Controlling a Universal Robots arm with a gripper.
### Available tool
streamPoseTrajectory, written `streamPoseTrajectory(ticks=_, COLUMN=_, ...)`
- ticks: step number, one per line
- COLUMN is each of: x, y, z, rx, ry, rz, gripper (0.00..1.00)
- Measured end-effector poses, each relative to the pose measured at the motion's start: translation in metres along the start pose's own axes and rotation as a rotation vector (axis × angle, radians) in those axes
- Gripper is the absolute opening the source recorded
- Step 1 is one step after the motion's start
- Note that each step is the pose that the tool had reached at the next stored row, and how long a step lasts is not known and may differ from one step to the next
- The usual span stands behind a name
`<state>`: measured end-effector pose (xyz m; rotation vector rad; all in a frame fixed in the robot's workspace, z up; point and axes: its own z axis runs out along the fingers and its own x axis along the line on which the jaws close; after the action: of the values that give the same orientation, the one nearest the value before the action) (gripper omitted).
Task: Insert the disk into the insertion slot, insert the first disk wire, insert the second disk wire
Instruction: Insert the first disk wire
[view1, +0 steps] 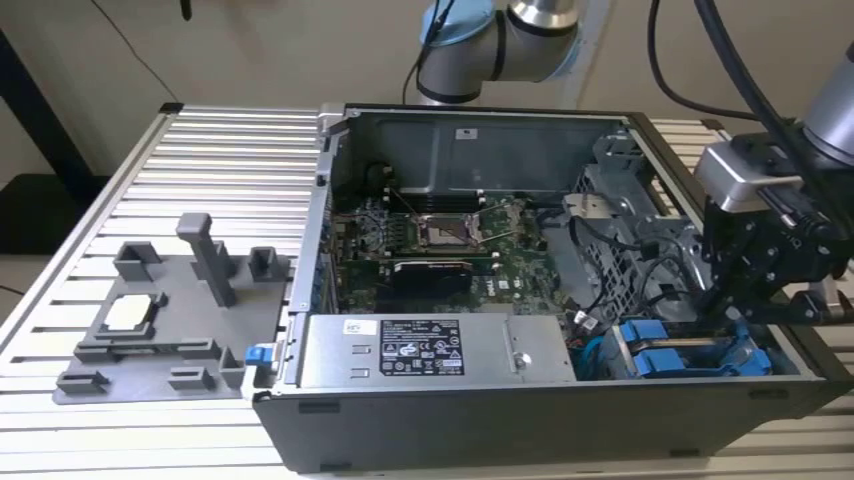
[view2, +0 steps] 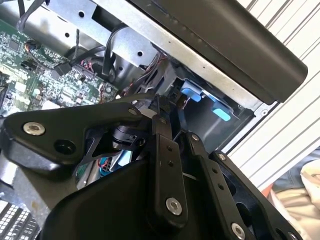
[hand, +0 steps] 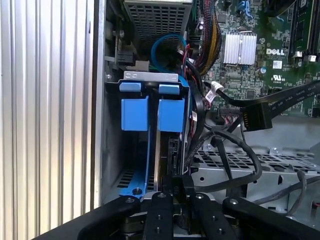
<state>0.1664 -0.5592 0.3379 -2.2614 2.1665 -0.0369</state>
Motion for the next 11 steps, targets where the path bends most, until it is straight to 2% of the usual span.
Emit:
streamPoseTrajectory(ticks=4, x=0.0000, y=0.0001, z=0.0029, rx=-0.0001, ry=0.0004, rz=0.003, gripper=0.19)
streamPoseTrajectory(ticks=11, x=0.0000, y=0.0001, z=0.0033, rx=-0.0001, ry=0.0001, rz=0.003, gripper=0.19)
